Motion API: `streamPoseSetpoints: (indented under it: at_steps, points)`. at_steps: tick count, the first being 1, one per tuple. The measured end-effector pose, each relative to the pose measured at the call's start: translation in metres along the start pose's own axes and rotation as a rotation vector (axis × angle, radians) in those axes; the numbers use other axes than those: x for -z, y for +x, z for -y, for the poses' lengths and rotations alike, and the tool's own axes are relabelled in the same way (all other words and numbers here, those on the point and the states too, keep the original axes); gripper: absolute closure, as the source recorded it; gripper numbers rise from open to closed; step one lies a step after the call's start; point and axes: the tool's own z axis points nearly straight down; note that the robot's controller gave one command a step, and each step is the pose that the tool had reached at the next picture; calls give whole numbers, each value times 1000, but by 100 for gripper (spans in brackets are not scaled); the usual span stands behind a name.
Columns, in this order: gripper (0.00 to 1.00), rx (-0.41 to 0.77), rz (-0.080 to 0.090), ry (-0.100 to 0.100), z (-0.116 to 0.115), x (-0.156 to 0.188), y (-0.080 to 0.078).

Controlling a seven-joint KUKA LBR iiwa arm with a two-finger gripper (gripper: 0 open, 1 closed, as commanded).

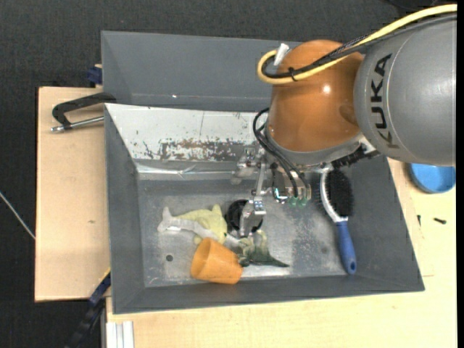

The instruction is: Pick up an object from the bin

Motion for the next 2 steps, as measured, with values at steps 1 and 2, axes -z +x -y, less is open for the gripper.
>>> streamPoseSetpoints:
  at_steps: [1,2]
  points:
    - [0,-26,15,-2,46,-153,-23]
    - [100,-24,20,-4,45,-148,-24]
